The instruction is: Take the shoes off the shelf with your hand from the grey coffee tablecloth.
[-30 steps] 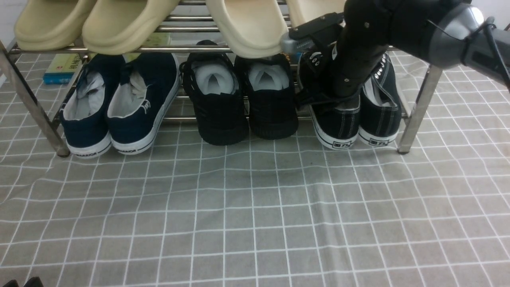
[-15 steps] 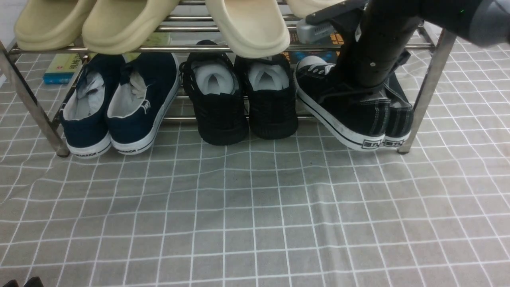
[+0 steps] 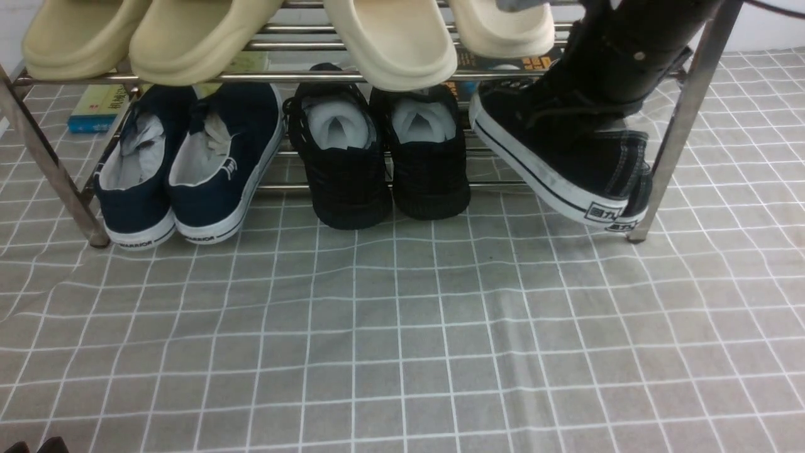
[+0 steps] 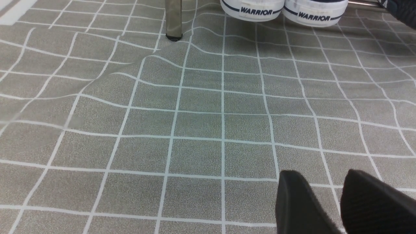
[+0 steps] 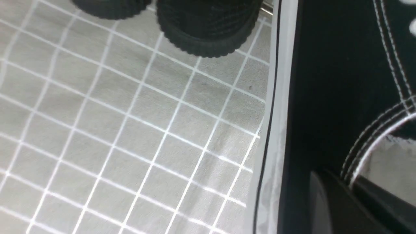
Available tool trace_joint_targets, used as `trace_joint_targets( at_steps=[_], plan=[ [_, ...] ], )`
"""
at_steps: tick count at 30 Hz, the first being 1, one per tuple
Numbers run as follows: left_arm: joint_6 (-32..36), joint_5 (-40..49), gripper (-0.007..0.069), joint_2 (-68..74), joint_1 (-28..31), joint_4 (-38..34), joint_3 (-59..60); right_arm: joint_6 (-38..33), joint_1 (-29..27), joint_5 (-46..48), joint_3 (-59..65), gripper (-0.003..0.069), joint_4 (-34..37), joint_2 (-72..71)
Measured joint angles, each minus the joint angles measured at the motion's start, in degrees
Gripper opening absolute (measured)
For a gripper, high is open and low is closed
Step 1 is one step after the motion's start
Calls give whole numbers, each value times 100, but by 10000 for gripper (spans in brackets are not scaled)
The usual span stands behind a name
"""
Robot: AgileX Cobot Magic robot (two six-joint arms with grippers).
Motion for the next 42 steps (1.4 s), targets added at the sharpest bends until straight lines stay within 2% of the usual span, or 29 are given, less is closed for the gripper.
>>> trace_joint_targets(
  at_steps=[5, 11, 17, 20, 24, 32, 42],
  plan=[
    [0, 0, 239, 0, 0, 0, 0, 187, 241, 0, 508, 3, 36, -521],
    [0, 0, 239, 0, 0, 0, 0, 762, 1010, 0, 1580, 4, 16, -1303],
    [0, 0, 239, 0, 0, 0, 0, 1452, 1779, -11, 2281, 4, -9, -1425],
    [0, 0, 239, 0, 0, 0, 0, 1822, 1980, -36, 2598, 5, -55, -1427],
    [0, 0, 239, 0, 0, 0, 0, 2236, 1996, -172, 2833, 6, -280, -1299],
    [0, 0, 239, 0, 0, 0, 0, 2720, 1984, -744, 2873, 8, -1220, -548],
    [0, 0, 239, 0, 0, 0, 0, 3334, 1984, -1418, 2873, 26, -1483, -44]
  ],
)
